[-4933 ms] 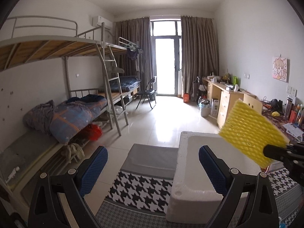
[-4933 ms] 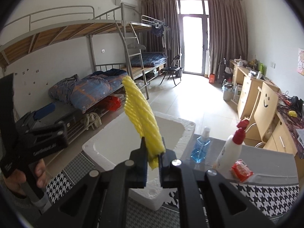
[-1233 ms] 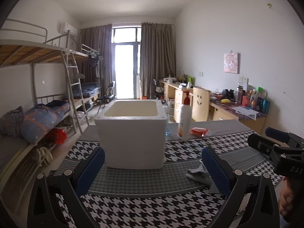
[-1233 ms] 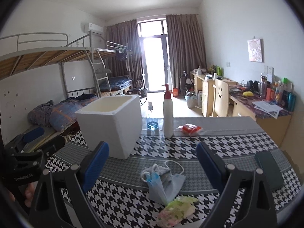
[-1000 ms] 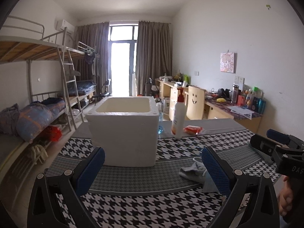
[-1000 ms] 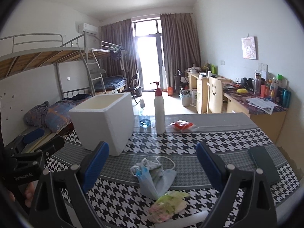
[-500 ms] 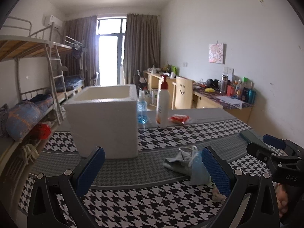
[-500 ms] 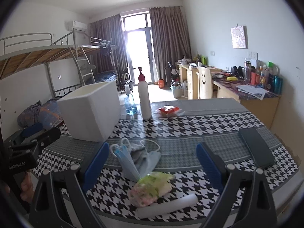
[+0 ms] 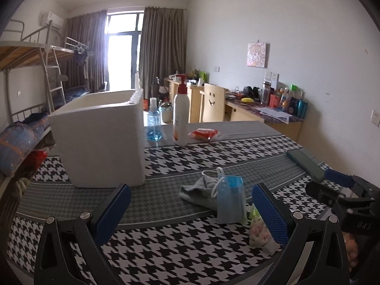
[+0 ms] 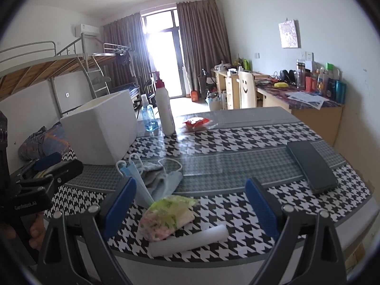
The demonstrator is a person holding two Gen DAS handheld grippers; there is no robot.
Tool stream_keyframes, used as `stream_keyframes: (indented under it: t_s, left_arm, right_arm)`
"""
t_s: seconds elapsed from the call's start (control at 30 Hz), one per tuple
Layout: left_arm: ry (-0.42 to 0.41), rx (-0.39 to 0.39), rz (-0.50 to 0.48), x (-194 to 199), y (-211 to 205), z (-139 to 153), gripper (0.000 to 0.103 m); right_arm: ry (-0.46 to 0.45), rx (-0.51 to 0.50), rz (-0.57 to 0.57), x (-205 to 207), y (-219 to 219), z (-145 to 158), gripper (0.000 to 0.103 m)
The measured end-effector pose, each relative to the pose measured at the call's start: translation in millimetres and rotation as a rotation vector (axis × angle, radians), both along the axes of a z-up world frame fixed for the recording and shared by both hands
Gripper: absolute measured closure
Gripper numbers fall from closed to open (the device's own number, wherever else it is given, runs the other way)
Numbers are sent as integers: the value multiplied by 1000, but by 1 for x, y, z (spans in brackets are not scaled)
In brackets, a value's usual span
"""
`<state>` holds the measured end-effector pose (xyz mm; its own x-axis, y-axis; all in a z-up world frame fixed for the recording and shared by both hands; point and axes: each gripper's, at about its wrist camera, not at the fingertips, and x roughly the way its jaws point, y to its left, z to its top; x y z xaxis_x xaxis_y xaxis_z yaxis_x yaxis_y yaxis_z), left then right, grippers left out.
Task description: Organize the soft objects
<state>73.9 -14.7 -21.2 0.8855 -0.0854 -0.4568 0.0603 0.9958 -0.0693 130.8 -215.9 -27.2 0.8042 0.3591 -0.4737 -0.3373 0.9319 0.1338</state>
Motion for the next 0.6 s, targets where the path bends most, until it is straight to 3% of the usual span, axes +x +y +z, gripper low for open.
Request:
stream_keyframes:
  t_s: [0.6]
  left_arm:
    - [118,-15,-85,26,-26,-29,1]
  right_arm:
    - [77,-25,-21,6,-13,-23,8]
